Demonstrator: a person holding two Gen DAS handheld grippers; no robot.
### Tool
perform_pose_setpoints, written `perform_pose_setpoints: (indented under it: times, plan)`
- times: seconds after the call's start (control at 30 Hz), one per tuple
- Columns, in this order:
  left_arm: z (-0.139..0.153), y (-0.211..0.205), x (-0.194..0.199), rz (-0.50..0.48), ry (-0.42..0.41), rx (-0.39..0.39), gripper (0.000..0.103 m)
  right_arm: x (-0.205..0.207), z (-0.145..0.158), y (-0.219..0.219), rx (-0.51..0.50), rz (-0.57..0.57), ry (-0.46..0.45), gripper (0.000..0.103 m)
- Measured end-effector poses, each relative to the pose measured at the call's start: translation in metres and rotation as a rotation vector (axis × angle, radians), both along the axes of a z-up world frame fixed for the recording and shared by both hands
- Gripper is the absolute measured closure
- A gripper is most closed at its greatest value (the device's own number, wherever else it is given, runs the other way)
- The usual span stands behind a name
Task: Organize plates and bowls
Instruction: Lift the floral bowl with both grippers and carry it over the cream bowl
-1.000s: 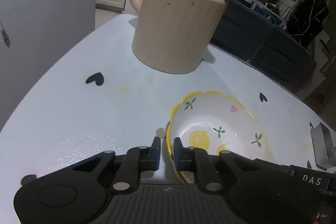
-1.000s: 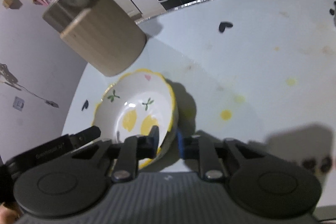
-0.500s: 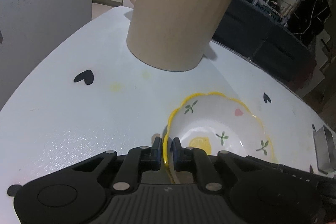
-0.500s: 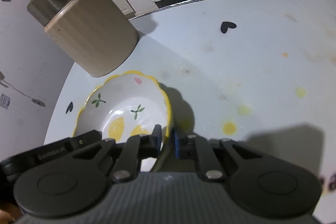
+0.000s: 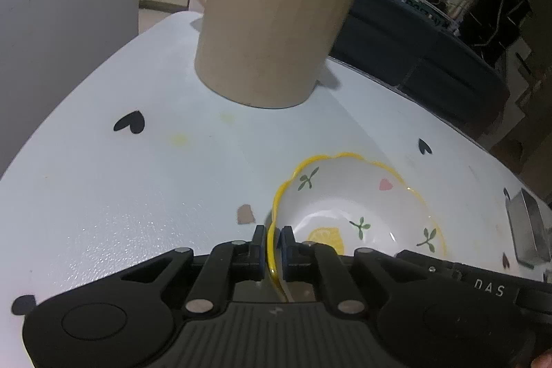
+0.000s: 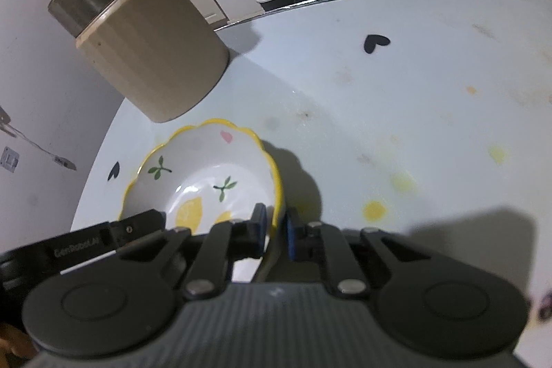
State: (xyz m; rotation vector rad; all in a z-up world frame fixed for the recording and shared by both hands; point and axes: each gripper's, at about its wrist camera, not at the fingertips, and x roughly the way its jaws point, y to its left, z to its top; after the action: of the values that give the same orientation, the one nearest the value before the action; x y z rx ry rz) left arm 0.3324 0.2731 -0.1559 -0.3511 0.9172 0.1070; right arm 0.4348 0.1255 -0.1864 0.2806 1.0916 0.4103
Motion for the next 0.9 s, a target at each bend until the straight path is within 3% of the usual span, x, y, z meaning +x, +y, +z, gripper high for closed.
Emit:
perform_pose_setpoints:
  times: [0.17, 0.4, 0.9]
  plan:
    - [0.017, -0.009, -0.015, -0.011, -0.040, 0.010, 0.095, -0.010, 0.006, -0.008, 0.016, -0.001, 0.015, 0.089]
    - [0.049, -0.029, -0.047, -0.025, -0.094, -0.003, 0.096, -0.034, 0.038, -0.027, 0.034, 0.010, -0.046, 0.089]
    - [0.116, -0.116, -0.109, -0.137, -0.209, 0.002, 0.096, -0.110, 0.111, -0.118, 0.055, -0.010, -0.159, 0.090]
